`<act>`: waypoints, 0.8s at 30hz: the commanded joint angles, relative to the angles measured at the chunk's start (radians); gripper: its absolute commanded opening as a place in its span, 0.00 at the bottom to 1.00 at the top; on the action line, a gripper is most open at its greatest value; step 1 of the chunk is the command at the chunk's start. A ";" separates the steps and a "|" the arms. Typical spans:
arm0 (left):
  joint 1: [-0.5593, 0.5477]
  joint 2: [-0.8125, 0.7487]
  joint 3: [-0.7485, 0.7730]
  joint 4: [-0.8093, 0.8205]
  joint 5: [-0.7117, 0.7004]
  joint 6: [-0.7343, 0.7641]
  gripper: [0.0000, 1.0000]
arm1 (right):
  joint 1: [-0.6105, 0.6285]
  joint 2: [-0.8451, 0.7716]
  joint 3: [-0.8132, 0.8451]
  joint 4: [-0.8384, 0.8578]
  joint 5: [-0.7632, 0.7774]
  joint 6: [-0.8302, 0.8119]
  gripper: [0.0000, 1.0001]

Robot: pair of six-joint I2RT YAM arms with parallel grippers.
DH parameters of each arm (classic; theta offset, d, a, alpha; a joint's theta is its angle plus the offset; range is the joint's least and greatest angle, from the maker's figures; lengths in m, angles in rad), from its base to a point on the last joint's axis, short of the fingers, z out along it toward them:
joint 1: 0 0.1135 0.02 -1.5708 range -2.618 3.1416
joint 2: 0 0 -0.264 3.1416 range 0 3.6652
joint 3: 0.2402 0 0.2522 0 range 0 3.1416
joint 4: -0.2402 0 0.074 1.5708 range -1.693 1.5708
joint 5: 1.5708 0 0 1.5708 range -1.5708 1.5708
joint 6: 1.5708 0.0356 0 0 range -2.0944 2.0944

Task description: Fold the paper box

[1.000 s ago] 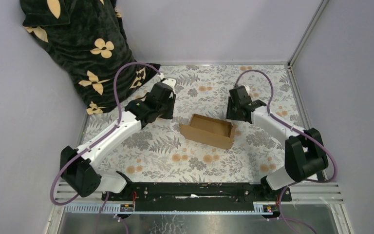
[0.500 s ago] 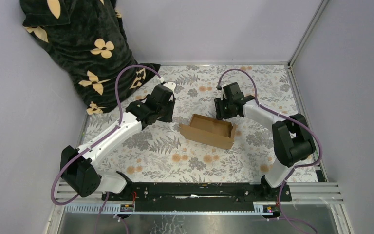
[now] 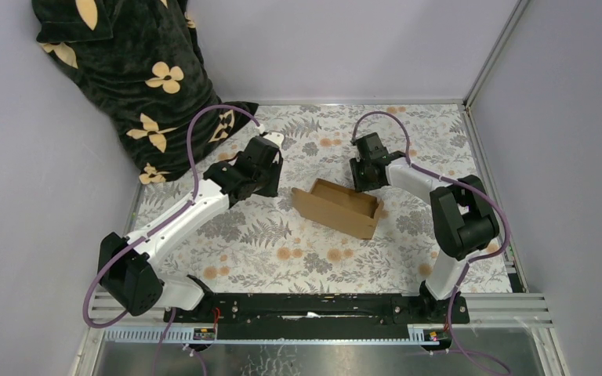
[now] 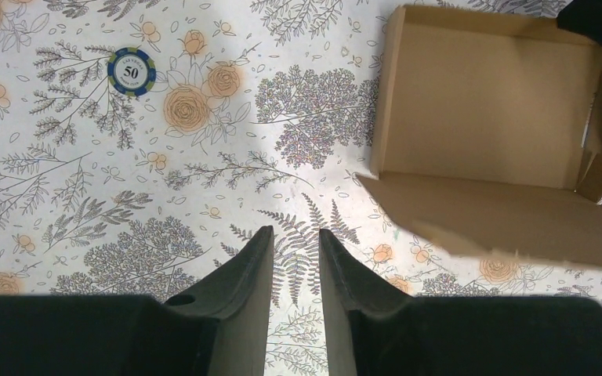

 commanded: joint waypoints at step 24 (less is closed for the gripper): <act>-0.013 0.009 -0.018 0.011 0.017 -0.016 0.34 | 0.108 -0.472 -0.233 -0.024 0.364 0.465 0.47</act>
